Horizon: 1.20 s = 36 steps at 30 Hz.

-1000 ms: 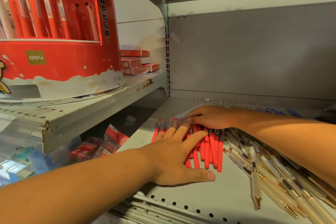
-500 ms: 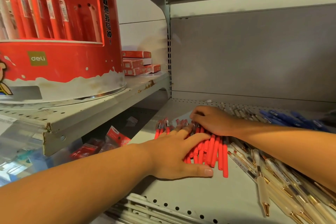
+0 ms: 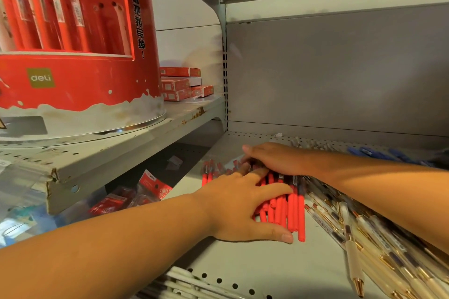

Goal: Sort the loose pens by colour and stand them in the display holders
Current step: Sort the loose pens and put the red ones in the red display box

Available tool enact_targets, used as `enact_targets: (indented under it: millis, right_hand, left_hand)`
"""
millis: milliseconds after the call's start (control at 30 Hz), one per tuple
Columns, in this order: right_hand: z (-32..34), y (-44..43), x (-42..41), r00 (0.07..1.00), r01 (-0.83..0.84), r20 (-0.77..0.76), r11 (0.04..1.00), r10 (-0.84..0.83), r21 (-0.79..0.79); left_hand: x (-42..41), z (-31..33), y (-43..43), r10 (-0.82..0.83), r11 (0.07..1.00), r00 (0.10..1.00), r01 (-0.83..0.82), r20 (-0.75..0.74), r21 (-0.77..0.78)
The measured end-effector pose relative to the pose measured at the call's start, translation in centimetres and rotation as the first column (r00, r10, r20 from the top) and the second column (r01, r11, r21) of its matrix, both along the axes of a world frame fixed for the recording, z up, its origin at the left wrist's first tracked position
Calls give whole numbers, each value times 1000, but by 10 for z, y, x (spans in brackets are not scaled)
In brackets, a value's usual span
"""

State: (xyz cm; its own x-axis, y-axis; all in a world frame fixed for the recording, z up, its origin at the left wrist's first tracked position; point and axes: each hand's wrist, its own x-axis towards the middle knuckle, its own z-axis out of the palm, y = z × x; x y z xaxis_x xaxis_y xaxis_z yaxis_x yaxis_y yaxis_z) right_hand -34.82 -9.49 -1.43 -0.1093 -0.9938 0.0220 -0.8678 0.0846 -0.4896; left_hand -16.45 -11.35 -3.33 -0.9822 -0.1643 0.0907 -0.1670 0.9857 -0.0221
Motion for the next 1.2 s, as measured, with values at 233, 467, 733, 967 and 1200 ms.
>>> enact_targets:
  millis: [233,467,733,967,1200]
  right_hand:
    - [5,10,-8,989,28,142,1000,-28,-4]
    - [10,33,-20,996,49,77,993,-40,-111]
    - [6,98,-21,954,-146,-254,987,159,69]
    - [0,110,-17,918,-214,-319,972,235,99]
    - [2,95,-1,898,-218,-373,972,233,83]
  left_hand:
    - [-3,-3,-9,-40,999,999,40,-11,16]
    - [4,6,-18,306,950,918,-279,-252,139]
    - [7,-9,-32,601,738,797,-582,61,341]
    - [-6,-9,-26,433,820,898,-430,80,377]
    - [-12,-9,-45,349,816,927,-371,135,443]
